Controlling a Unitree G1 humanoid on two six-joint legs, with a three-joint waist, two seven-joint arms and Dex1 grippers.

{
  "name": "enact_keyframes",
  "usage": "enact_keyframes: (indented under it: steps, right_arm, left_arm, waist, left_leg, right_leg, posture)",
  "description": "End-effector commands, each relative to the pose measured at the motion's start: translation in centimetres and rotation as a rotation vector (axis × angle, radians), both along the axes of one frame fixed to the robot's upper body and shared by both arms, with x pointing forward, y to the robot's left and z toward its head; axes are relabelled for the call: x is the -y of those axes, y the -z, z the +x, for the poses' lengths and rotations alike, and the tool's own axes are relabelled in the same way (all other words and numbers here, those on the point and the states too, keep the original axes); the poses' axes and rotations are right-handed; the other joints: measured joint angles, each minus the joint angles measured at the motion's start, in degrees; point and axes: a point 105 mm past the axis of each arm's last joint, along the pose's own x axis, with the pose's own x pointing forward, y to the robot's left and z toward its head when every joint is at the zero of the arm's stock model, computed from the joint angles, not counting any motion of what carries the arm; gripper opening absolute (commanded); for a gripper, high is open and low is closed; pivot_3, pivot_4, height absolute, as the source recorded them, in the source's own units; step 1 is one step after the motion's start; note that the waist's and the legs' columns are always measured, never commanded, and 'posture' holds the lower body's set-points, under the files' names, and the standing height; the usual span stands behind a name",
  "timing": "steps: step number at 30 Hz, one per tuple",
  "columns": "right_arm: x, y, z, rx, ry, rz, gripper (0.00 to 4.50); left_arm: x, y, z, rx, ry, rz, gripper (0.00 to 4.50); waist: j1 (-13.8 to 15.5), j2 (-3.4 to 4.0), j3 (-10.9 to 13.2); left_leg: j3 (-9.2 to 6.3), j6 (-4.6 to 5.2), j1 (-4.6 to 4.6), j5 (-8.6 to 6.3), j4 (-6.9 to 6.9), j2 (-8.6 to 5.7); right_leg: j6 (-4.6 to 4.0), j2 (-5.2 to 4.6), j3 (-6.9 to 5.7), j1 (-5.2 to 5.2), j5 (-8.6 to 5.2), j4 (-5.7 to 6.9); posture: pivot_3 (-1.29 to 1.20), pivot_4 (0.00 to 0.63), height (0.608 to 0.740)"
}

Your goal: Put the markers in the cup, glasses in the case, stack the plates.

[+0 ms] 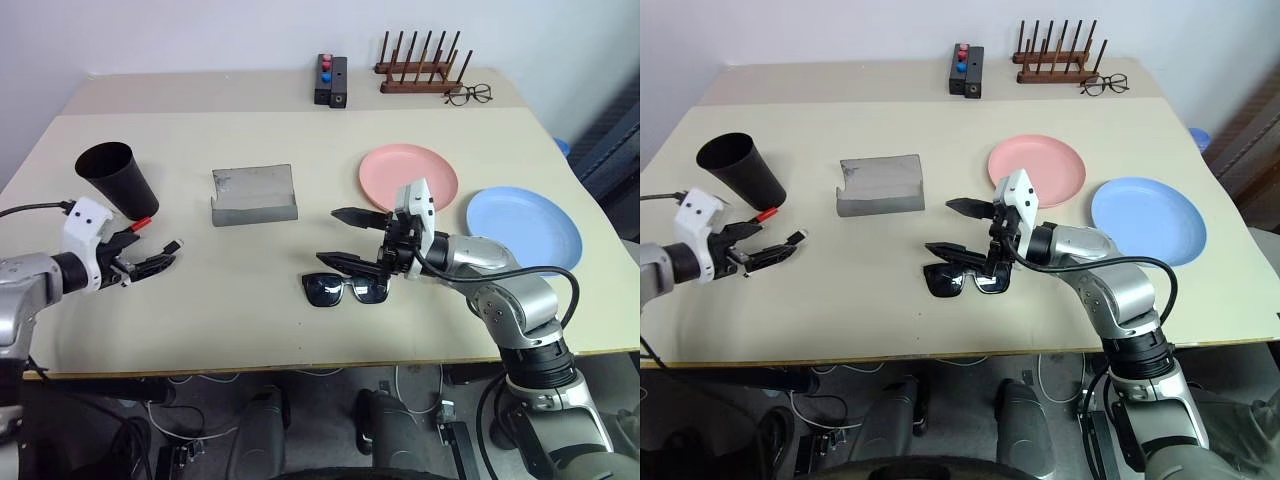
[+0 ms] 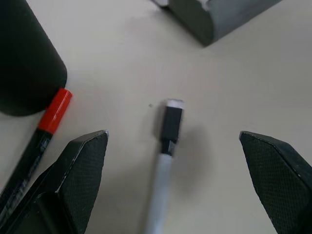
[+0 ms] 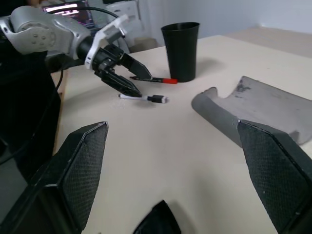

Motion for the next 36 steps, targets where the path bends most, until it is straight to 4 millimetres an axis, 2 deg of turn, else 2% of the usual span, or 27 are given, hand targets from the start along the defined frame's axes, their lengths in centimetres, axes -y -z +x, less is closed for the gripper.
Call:
enact_keyframes:
  steps: [1,5,7,9,14,15,16,20,24,27,29,31,33,36]
  right_arm:
    - [0.2,-1.3,-0.1,0.067,0.004,0.021,4.29]
    - [0.3,-1.3,-0.2,0.080,0.010,0.021,4.29]
    - [0.4,-1.3,-0.3,0.089,0.015,0.019,4.40]
    - [0.4,-1.3,-0.3,0.092,0.017,0.019,4.40]
    - [0.7,-1.3,-0.3,0.094,0.026,0.018,4.40]
    - [0.8,-1.3,-0.3,0.096,0.028,0.017,4.40]
    - [0.8,-1.3,-0.3,0.096,0.028,0.016,4.40]
    - [0.9,-1.1,-0.3,0.093,0.025,0.014,4.40]
    - [0.9,-1.1,-0.4,0.093,0.022,0.016,4.40]
    - [0.9,-1.0,-0.4,0.094,0.021,0.018,4.40]
    - [0.9,-1.0,-0.3,0.093,0.020,0.021,4.40]
    - [0.8,-1.0,-0.2,0.091,0.016,0.026,4.40]
    - [0.7,-1.1,-0.1,0.090,0.011,0.032,4.40]
    - [0.6,-1.1,-0.1,0.091,0.003,0.035,4.40]
  left_arm:
    - [0.5,0.5,0.7,-0.035,0.041,0.054,4.50]
    - [1.2,1.4,0.9,-0.076,0.097,0.076,4.50]
    - [1.1,2.0,0.7,-0.105,0.125,0.118,3.95]
    - [1.1,2.5,0.4,-0.135,0.139,0.122,3.14]
    - [1.0,3.3,0.0,-0.172,0.148,0.121,0.62]
    - [1.0,3.3,0.0,-0.168,0.147,0.119,0.18]
    - [0.9,3.1,0.0,-0.158,0.144,0.114,0.02]
    - [1.0,0.9,0.6,-0.050,0.127,0.023,0.02]
    - [0.9,-3.2,0.7,0.147,0.129,-0.101,0.02]
    - [0.4,-5.0,0.5,0.223,0.102,-0.131,0.02]
    - [1.1,-9.1,0.3,0.442,0.148,-0.207,0.02]
    - [1.0,-12.5,-0.2,0.632,0.152,-0.277,0.02]
    - [0.9,-14.3,-0.5,0.730,0.162,-0.325,0.02]
    - [-0.4,-16.7,-0.2,0.895,0.077,-0.318,0.02]
  waist:
    - [-0.03,0.00,0.00]
    - [-0.13,0.00,0.00]
    - [-0.04,-0.01,-0.01]
    - [0.02,-0.02,-0.01]
    - [-0.02,0.00,-0.02]
    - [-0.03,0.01,-0.02]
    - [-0.03,0.01,-0.02]
    - [-0.06,0.00,-0.02]
    - [-0.05,-0.02,0.00]
    - [-0.04,-0.03,0.00]
    - [0.02,-0.03,0.00]
    - [0.16,-0.10,0.00]
    - [0.04,-0.14,-0.02]
    - [-0.02,-0.14,-0.02]
  left_leg:
    - [0.00,0.01,0.00,0.01,0.00,0.00]
    - [0.01,0.02,0.00,0.01,0.00,0.00]
    - [0.00,0.02,0.00,0.01,0.01,0.00]
    - [0.01,0.02,0.00,0.01,0.02,0.00]
    - [0.00,0.02,0.02,0.01,0.02,0.00]
    - [0.00,0.02,0.03,0.01,0.02,0.00]
    - [0.00,0.02,0.03,0.01,0.02,0.00]
    - [0.01,0.02,0.02,0.01,0.02,0.00]
    - [0.00,0.03,-0.01,0.02,0.03,0.00]
    - [0.00,0.03,-0.01,0.02,0.04,0.00]
    - [0.00,0.04,0.00,0.02,0.05,0.00]
    - [-0.01,0.04,-0.02,0.02,0.08,0.00]
    - [-0.04,0.04,-0.01,0.03,0.12,0.00]
    - [-0.03,0.04,0.06,0.03,0.11,0.00]
  right_leg:
    - [0.01,0.00,0.00,0.01,0.00,0.01]
    - [0.01,0.00,0.01,-0.01,0.00,0.01]
    - [0.01,0.00,0.01,-0.01,0.00,0.02]
    - [0.00,0.00,0.02,0.00,0.00,0.02]
    - [0.00,0.00,0.03,0.01,0.00,0.02]
    - [0.00,0.00,0.03,0.01,0.00,0.02]
    - [0.00,0.00,0.04,0.01,0.00,0.02]
    - [0.00,0.00,0.04,0.01,0.00,0.02]
    - [0.00,0.00,0.04,-0.01,0.00,0.02]
    - [0.00,0.00,0.04,0.01,0.00,0.02]
    - [0.01,0.00,0.04,0.03,0.00,0.02]
    - [0.01,0.00,0.03,0.05,0.00,0.02]
    - [0.02,0.00,0.02,0.10,0.01,0.02]
    - [0.03,0.01,0.02,0.16,0.02,0.02]
  posture:
    - [0.00,0.150,0.740]
    - [0.00,0.150,0.740]
    - [0.00,0.150,0.740]
    - [0.00,0.150,0.740]
    - [0.00,0.150,0.740]
    - [0.00,0.150,0.740]
    - [0.00,0.150,0.740]
    - [0.00,0.150,0.740]
    - [0.00,0.150,0.740]
    - [0.00,0.150,0.740]
    - [0.00,0.150,0.740]
    - [0.00,0.150,0.740]
    - [0.00,0.150,0.740]
    - [0.00,0.150,0.740]
